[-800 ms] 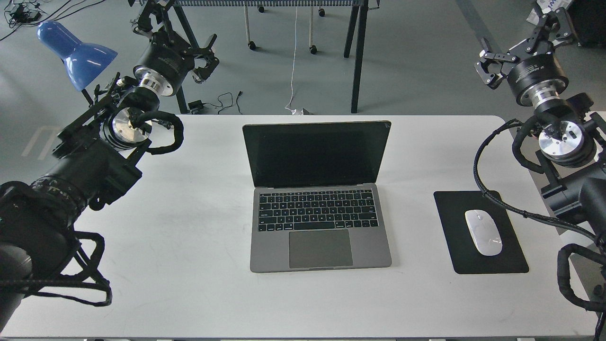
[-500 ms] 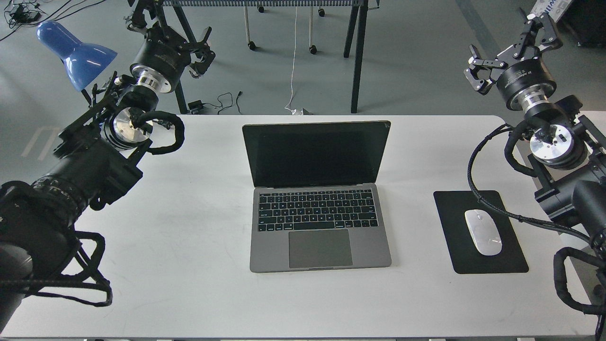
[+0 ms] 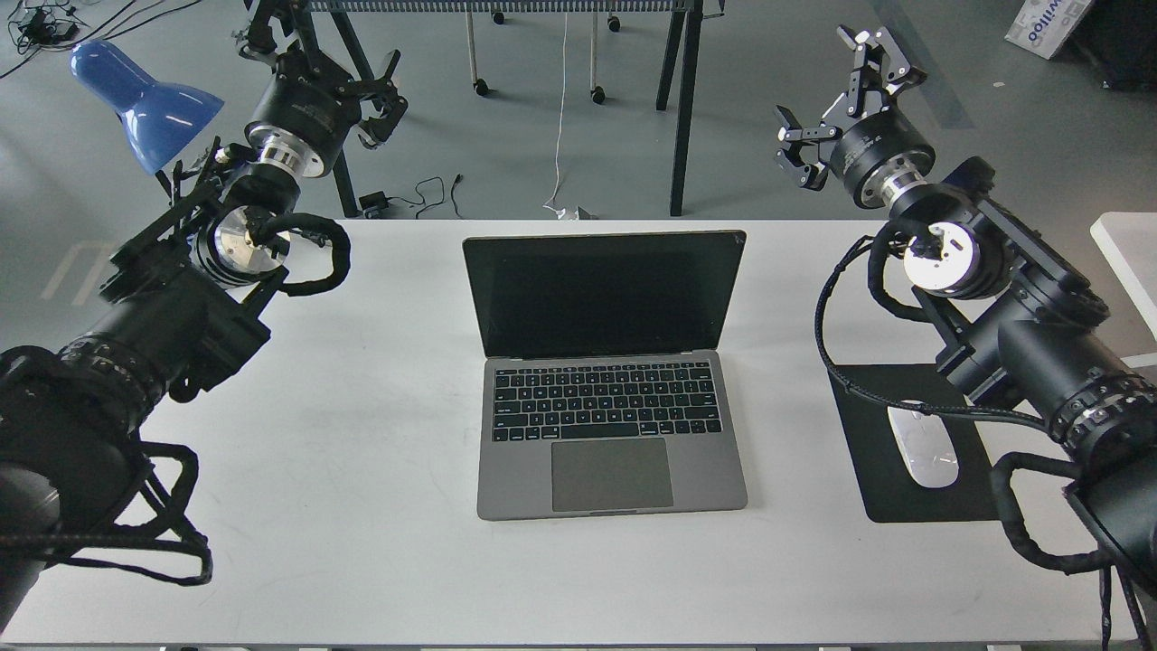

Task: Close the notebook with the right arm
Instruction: 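Raise the right gripper and swing it toward the laptop's screen top edge, then push the right gripper against the back of the laptop screen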

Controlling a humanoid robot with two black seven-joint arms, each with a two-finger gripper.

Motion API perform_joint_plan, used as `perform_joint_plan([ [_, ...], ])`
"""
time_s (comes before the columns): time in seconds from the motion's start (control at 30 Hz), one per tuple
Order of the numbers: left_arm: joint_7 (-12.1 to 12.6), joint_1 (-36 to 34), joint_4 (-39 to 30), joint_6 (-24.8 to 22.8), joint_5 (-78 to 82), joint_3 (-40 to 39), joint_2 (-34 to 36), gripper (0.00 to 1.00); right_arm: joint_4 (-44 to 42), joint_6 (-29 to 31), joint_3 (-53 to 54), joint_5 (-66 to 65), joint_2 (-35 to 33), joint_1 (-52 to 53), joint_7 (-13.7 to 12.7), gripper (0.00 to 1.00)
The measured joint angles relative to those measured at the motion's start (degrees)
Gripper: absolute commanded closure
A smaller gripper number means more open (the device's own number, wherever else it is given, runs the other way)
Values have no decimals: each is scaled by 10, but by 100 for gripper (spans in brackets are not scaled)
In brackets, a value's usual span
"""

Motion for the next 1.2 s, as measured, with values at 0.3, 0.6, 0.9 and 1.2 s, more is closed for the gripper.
perform_joint_plan([
  [0.3,1,1,0,0,1,0,1,0,-2,-7,-58,0,33,6,-7,0],
  [0.6,2,1,0,0,1,0,1,0,27,-8,-109,3,30,0,-25,0],
  [0.9,2,1,0,0,1,0,0,0,122,-16,-111,3,-13,-33,-44,0],
  [1.2,2,1,-1,0,1,0,0,0,192,-21,-143,3,-74,-66,-58,0],
])
